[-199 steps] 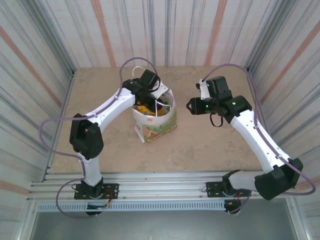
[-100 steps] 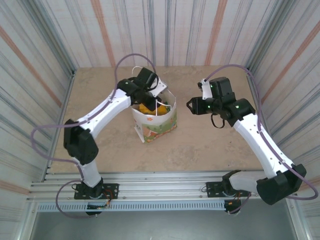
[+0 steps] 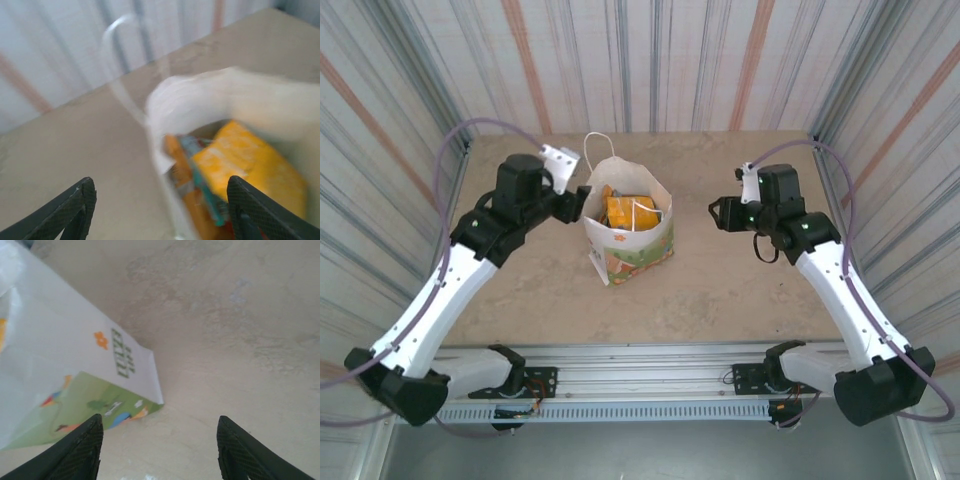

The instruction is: Place the snacks into the paper bag

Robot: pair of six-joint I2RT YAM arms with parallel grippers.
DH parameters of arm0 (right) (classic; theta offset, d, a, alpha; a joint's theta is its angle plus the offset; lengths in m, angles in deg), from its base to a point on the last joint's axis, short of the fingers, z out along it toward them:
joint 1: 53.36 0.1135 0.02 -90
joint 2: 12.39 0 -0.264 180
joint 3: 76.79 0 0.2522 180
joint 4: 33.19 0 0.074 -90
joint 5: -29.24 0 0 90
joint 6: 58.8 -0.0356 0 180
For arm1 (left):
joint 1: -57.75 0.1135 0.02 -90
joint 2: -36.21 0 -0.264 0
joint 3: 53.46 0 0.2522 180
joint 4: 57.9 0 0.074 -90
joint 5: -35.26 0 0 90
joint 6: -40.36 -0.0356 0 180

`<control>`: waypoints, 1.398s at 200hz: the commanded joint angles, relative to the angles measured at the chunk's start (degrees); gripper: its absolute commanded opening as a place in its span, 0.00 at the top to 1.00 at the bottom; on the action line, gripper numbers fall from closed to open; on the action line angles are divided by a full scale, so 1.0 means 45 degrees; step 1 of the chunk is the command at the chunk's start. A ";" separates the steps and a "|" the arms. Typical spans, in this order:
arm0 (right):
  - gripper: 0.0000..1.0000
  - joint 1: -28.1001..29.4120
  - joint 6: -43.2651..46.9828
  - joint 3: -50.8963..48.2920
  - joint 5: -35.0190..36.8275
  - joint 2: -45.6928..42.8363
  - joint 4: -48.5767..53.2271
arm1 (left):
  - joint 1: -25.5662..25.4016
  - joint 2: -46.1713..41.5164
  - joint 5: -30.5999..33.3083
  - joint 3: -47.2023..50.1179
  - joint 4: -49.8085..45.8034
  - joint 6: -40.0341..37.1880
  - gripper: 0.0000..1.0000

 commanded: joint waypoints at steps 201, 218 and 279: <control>0.01 -0.4008 0.2771 -1.0189 0.1575 0.3553 -1.8559 | 0.6236 0.4561 -0.0745 1.1154 1.7242 0.1485 0.01; 0.01 -0.3934 0.2857 -1.0272 0.1737 0.4998 -1.9985 | 0.5718 0.4925 0.0151 1.0872 1.7378 0.1030 0.01; 0.01 -0.4582 0.2104 -0.9086 0.1351 0.5512 -1.8331 | 0.5599 0.4860 0.0258 1.0787 1.7086 0.0966 0.01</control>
